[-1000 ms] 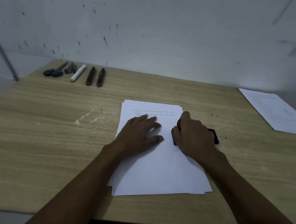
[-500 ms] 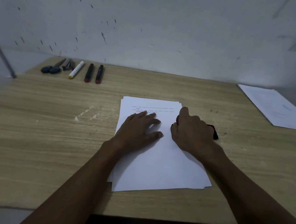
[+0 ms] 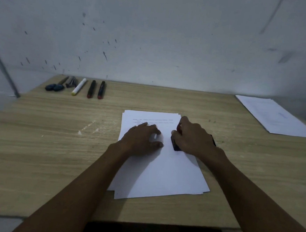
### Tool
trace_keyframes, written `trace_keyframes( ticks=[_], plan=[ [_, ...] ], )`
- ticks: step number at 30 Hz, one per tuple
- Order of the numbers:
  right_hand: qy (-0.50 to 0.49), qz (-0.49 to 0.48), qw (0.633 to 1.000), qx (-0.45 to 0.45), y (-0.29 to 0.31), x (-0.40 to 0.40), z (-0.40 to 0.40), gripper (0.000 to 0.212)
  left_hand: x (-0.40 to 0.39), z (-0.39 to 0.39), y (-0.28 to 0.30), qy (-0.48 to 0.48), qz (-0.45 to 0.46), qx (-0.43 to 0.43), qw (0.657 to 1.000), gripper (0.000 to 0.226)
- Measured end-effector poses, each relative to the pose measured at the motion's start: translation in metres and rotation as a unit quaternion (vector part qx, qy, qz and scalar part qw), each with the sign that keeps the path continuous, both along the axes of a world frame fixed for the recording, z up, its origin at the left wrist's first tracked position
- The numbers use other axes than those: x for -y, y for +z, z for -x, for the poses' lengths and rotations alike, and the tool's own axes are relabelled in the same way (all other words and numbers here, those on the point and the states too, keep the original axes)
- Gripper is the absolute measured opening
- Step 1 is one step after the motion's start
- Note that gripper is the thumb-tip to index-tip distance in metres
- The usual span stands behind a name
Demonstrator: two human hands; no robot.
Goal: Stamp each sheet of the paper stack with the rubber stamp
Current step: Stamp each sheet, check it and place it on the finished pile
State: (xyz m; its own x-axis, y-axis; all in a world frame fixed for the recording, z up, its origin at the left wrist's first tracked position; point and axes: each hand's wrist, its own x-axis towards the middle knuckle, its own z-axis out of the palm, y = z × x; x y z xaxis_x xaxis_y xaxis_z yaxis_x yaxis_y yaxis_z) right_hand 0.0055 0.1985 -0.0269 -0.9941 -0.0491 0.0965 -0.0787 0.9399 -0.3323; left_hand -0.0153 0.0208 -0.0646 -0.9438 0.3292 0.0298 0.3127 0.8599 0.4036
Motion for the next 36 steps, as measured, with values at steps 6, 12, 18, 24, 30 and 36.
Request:
trace_keyframes(
  ticks=[6,12,18,24,30,36],
  plan=[
    [-0.065,0.087,0.992,-0.059,0.020,-0.036,-0.002,0.021,-0.002,0.000,0.005,0.016,-0.023,0.001,1.000,0.052],
    [-0.132,0.055,0.988,-0.052,0.023,-0.080,0.003,0.026,-0.014,-0.003,0.017,0.022,-0.098,-0.050,0.994,0.049],
    [-0.140,0.043,0.988,-0.045,0.010,-0.090,0.005,0.025,-0.024,-0.004,0.021,0.008,-0.134,-0.090,0.987,0.039],
    [-0.142,0.033,0.989,-0.037,0.003,-0.087,0.012,0.026,-0.022,-0.003,0.017,0.021,-0.156,-0.088,0.984,0.040],
    [-0.146,0.053,0.987,-0.042,-0.001,-0.084,0.017,0.024,-0.015,-0.002,0.014,0.029,-0.168,-0.104,0.980,0.039],
    [-0.148,0.099,0.983,-0.038,0.000,-0.081,0.008,0.057,-0.008,-0.003,0.015,0.047,-0.193,-0.131,0.971,0.038]
  ],
)
